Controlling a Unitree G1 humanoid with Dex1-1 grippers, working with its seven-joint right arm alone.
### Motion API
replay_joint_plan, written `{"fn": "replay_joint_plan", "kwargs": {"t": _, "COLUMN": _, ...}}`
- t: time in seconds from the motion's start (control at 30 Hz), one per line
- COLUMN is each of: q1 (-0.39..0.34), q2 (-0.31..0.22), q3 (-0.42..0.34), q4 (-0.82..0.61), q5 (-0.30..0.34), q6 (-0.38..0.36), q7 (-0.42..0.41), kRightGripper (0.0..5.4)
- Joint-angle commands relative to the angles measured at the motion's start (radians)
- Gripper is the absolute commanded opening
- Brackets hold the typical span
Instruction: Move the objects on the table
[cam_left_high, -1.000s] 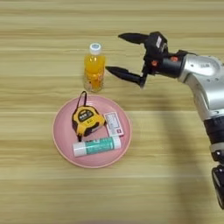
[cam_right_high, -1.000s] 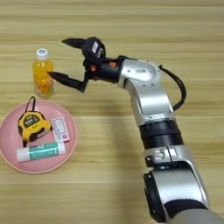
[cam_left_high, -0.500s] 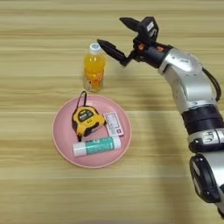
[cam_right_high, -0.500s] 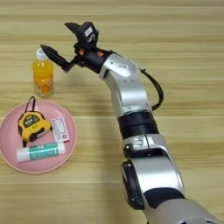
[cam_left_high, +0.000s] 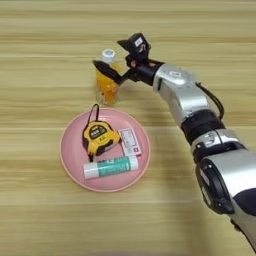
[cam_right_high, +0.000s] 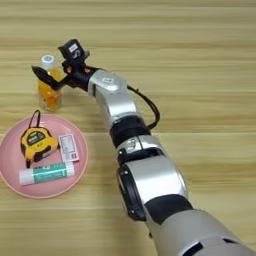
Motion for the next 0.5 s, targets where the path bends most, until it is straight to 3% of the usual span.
{"fn": "replay_joint_plan", "kwargs": {"t": 0.03, "q1": -0.142, "q2": -0.008, "q3": -0.015, "q4": 0.027, "q5": -0.014, "q6": -0.058, "q7": -0.043, "kRightGripper": 5.38}}
{"fn": "replay_joint_plan", "kwargs": {"t": 0.13, "q1": -0.144, "q2": -0.005, "q3": -0.010, "q4": 0.066, "q5": -0.023, "q6": -0.066, "q7": -0.031, "kRightGripper": 5.38}}
{"fn": "replay_joint_plan", "kwargs": {"t": 0.5, "q1": -0.135, "q2": 0.005, "q3": -0.004, "q4": 0.119, "q5": -0.037, "q6": -0.052, "q7": 0.033, "kRightGripper": 3.93}}
